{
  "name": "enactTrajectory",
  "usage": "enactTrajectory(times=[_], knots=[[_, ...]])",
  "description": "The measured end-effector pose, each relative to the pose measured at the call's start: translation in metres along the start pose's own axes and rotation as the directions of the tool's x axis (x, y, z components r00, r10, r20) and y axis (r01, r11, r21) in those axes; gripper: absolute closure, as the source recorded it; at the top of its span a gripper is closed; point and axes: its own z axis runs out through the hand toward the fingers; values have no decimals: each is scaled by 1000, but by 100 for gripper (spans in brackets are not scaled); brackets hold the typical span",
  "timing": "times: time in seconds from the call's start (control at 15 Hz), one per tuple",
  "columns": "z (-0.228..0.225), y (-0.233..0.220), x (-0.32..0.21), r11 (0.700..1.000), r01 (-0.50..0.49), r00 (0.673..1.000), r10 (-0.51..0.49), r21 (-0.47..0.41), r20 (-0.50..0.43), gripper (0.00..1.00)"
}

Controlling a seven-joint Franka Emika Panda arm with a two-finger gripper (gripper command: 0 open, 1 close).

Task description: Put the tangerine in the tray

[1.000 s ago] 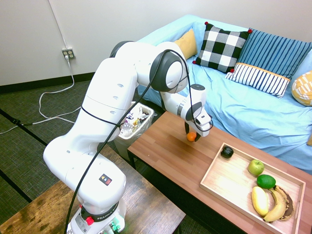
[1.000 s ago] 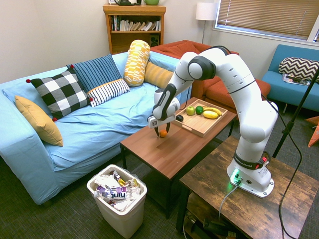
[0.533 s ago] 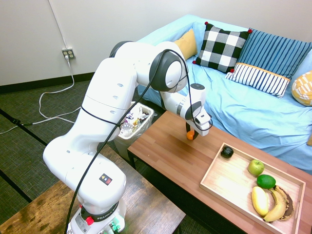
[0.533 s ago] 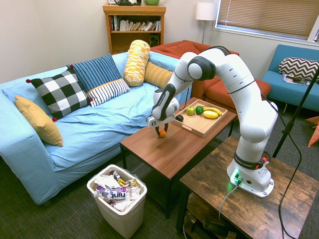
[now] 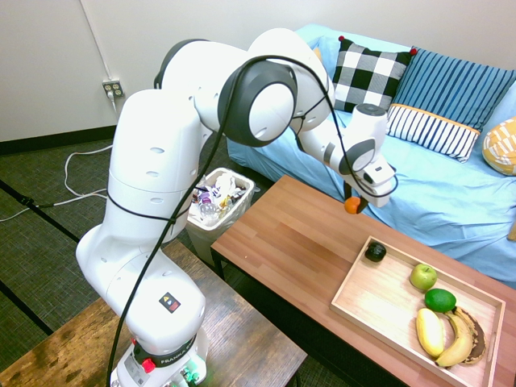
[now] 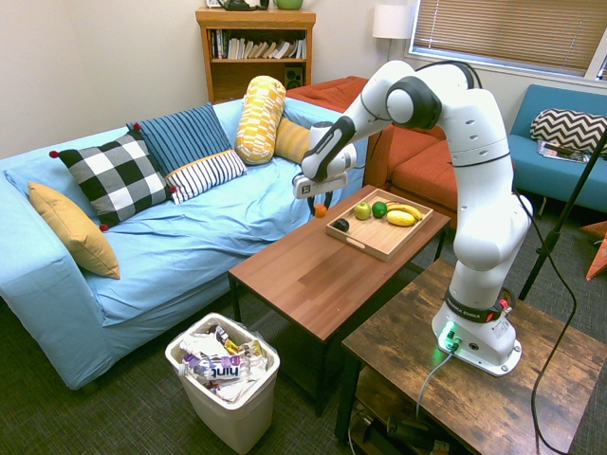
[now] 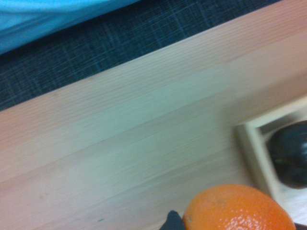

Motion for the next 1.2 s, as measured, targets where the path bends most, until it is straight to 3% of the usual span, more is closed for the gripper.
enactTrajectory(times=[0.47, 1.2], knots=[[10, 98, 92, 995, -89, 996, 90, -40, 5, 100], [129, 170, 125, 975, -171, 980, 183, -143, 73, 100]])
